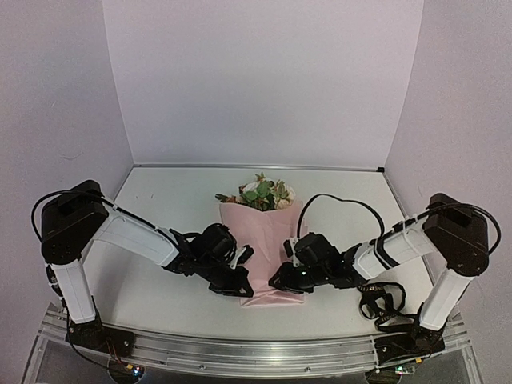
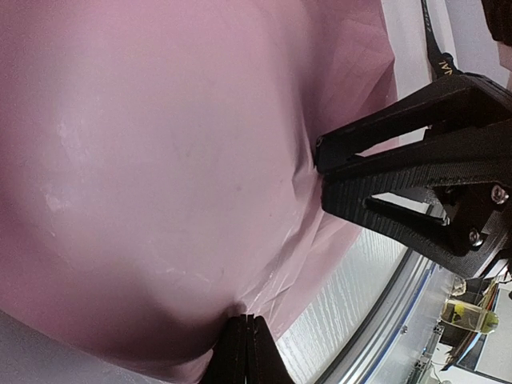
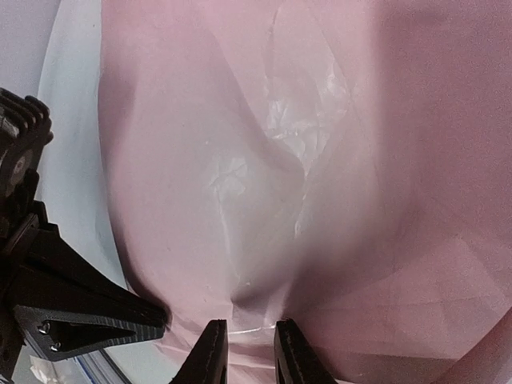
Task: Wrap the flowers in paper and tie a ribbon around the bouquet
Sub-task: Press the fold line on the folded bouquet.
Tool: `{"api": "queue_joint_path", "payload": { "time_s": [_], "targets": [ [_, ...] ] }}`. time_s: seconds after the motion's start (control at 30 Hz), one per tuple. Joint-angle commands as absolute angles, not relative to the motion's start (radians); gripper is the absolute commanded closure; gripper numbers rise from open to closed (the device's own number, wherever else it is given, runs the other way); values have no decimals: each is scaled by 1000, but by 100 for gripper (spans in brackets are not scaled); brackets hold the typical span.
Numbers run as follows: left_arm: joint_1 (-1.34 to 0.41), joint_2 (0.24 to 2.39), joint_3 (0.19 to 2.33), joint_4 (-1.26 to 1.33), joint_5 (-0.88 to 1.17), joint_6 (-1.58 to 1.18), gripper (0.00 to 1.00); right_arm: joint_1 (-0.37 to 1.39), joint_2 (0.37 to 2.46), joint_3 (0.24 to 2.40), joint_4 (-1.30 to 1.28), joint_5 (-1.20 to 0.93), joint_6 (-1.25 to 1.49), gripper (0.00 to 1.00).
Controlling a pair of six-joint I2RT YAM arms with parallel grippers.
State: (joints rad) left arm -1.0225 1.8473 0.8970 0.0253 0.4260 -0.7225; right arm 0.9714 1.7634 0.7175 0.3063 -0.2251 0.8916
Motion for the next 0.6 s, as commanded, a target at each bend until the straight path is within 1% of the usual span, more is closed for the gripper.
{"api": "queue_joint_path", "payload": {
  "time_s": [0.0, 0.13, 0.23, 0.57],
  "targets": [
    [-1032, 1869, 915, -38, 433, -694, 99, 971, 1755, 680, 339, -129, 886, 79],
    [-1030, 1854, 905, -31, 432, -698, 98, 971, 1755, 668, 336, -90, 911, 81],
    [-1019, 1849, 896, -15, 434, -702, 95, 971, 1751, 662, 315, -71, 923, 83],
    [-900, 1882, 875, 57, 508, -725, 94, 971, 1748, 659, 259, -63, 930, 83]
  ]
}}
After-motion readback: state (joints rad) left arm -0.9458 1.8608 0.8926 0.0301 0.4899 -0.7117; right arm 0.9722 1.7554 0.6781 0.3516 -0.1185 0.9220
